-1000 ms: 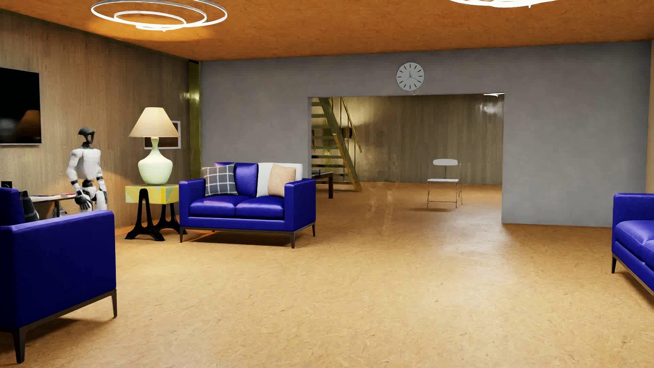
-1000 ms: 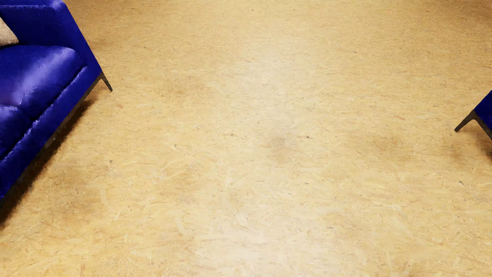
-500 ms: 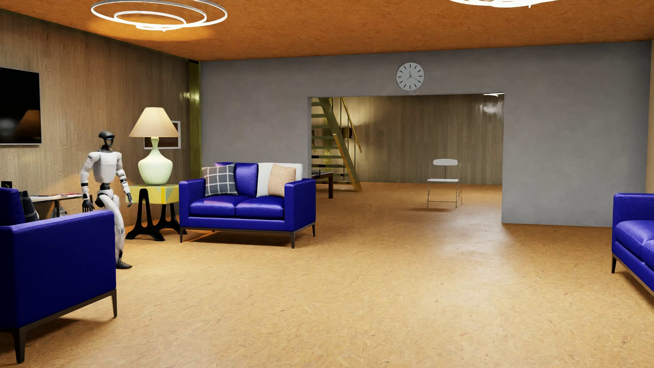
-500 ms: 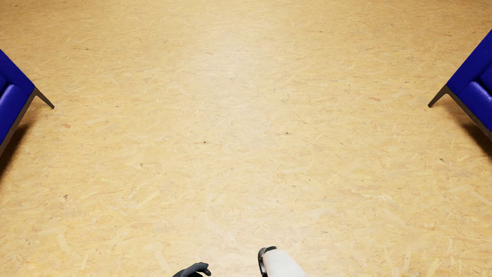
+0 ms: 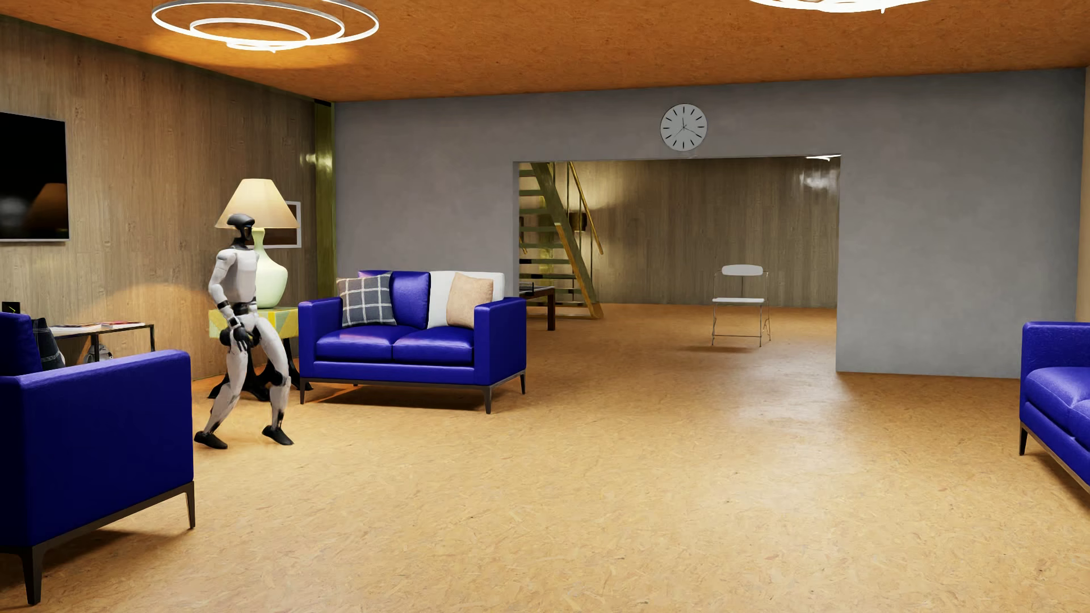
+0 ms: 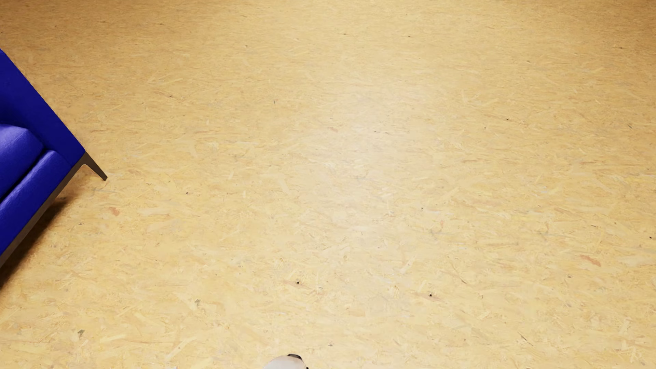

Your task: Move towards white chair

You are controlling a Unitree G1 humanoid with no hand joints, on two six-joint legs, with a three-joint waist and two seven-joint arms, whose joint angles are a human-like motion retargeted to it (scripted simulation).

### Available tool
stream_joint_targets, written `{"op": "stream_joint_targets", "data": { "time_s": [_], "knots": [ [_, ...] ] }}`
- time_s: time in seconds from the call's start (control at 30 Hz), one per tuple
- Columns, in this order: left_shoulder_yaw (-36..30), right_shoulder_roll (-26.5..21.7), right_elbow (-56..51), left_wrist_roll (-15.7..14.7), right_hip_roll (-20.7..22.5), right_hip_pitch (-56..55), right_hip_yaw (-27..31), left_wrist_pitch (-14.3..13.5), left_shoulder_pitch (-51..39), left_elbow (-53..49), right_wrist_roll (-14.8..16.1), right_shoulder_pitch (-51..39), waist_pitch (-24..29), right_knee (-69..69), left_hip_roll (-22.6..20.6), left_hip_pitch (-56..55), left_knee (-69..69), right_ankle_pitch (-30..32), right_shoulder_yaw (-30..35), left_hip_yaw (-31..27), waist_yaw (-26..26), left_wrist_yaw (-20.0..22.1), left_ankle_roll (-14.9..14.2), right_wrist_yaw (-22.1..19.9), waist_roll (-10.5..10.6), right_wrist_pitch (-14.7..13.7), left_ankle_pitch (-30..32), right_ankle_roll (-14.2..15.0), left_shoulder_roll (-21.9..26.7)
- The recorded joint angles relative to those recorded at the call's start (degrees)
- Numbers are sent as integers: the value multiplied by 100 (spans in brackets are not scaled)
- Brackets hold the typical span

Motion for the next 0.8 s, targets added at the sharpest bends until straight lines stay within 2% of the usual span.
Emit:
{"op": "stream_joint_targets", "data": {
  "time_s": [0.07, 0.1, 0.13, 0.17, 0.2, 0.23, 0.27, 0.3, 0.33, 0.37, 0.4, 0.43, 0.47, 0.5, 0.57, 0.6, 0.63, 0.67, 0.7, 0.73, 0.77, 0.8],
  "knots": [
    [-38, -92, -91, 0, 14, 641, 0, 0, 119, 178, 0, -262, -122, -140, -11, -212, -1083, -459, -44, 0, 119, 0, 0, 0, -23, 0, -2605, 0, -26],
    [-154, -56, -30, 0, -3, 789, 0, 0, 143, 218, 0, -307, -141, -52, 54, -345, -1011, -549, -191, 0, 297, 0, 0, 0, -33, 0, -2896, 0, -25],
    [-235, -27, 77, 0, -78, 975, 0, 0, 167, 285, 0, -308, -98, 129, -39, -449, -896, -418, -246, 0, 406, 0, 0, 0, -99, 0, -1869, 0, -51],
    [-252, 64, 228, 0, -188, 1025, 0, 0, 198, 294, 0, -261, -129, 401, -120, -702, -433, 68, -343, 0, 466, 0, 0, 0, -220, 0, -505, 0, -53],
    [-334, 189, 420, 0, -388, 984, 0, 0, 157, 383, 0, -109, -97, 982, -278, -711, 65, 931, -406, 0, 512, 0, 0, 0, -397, 0, 138, 0, -67],
    [-363, 279, 632, 0, -517, 780, 0, 0, 153, 446, 0, 76, -106, 1935, -452, -410, 283, 2096, -300, 0, 375, 0, 0, 0, -484, 0, 128, 0, -55],
    [-179, 316, 720, 0, -587, 207, 0, 0, 154, 467, 0, 252, -156, 3117, -631, -153, 427, 2824, -212, 0, 198, 0, 0, 0, -479, 0, 25, 0, -105],
    [-193, 309, 800, 0, -710, -322, 0, 0, 71, 307, 0, 356, -84, 4274, -766, 308, 370, 2384, 53, 0, 0, 0, 0, 0, -522, 0, -266, 0, -58],
    [-142, 304, 821, 0, -753, -835, 0, 0, -48, 219, 0, 471, -22, 4930, -758, 885, 189, 1432, 170, 0, -298, 0, 0, 0, -474, 0, -693, 0, -50],
    [-216, 257, 917, 0, -673, -1367, 0, 0, -234, 101, 0, 562, -1, 5127, -660, 1431, -45, 791, 262, 0, -658, 0, 0, 0, -295, 0, -1084, 0, -31],
    [-174, 252, 1024, 0, -648, -1885, 0, 0, -446, 27, 0, 694, -76, 4815, -582, 1845, -249, 499, 156, 0, -1038, 0, 0, 0, -140, 0, -1503, 0, -33],
    [-373, 203, 1003, 0, -658, -2156, 0, 0, -663, -182, 0, 855, -66, 4083, -488, 2435, -564, 466, 234, 0, -1385, 0, 0, 0, -31, 0, -1981, 0, 85],
    [-185, 148, 1101, 0, -673, -2450, 0, 0, -821, -416, 0, 921, -55, 3194, -372, 2938, -853, 578, 193, 0, -1603, 0, 0, 0, 71, 0, -2397, 0, 163],
    [-109, 96, 1136, 0, -698, -2602, 0, 0, -1054, -414, 0, 1032, -92, 2177, -289, 3373, -1053, 833, 164, 0, -1795, 0, 0, 0, 166, 0, -2828, 0, 167],
    [383, 55, 1301, 0, -743, -2903, 0, 0, -1405, -567, 0, 1061, -276, 358, -228, 3933, -1210, 1839, 294, 0, -2034, 0, 0, 0, 194, 0, -3526, 0, 249],
    [628, 44, 1383, 0, -750, -3134, 0, 0, -1527, -586, 0, 1068, -361, -2014, -238, 4116, -1204, 2376, 268, 0, -2030, 0, 0, 0, 245, 0, -3603, 0, 243],
    [669, 17, 1376, 0, -750, -3367, 0, 0, -1587, -733, 0, 1061, -366, -86, -117, 4278, -1079, 1915, 362, 0, -2182, 0, 0, 0, 283, 0, -3461, 0, 337],
    [986, 1, 1455, 0, -583, -3471, 0, 0, -1467, -886, 0, 1019, -296, 444, 56, 4522, -838, 1973, 465, 0, -2343, 0, 0, 0, 375, 0, -3114, 0, 341],
    [1143, 7, 1565, 0, -463, -3588, 0, 0, -1345, -799, 0, 1021, -388, 954, 223, 4449, -243, 2262, 495, 0, -2450, 0, 0, 0, 484, 0, -2384, 0, 234],
    [1203, 18, 1711, 0, -175, -3414, 0, 0, -1160, -615, 0, 1003, -351, 1422, 482, 4236, 792, 2058, 479, 0, -2479, 0, 0, 0, 673, 0, -1215, 0, 50],
    [1117, 58, 1752, 0, 21, -3203, 0, 0, -999, -526, 0, 926, -356, 1499, 450, 3564, 2266, 1749, 378, 0, -2345, 0, 0, 0, 652, 0, -285, 0, -16],
    [956, 94, 1624, 0, 249, -2794, 0, 0, -936, -402, 0, 901, -234, 1436, 557, 2876, 3742, 1467, 210, 0, -2216, 0, 0, 0, 685, 0, -275, 0, -91]
  ]
}}
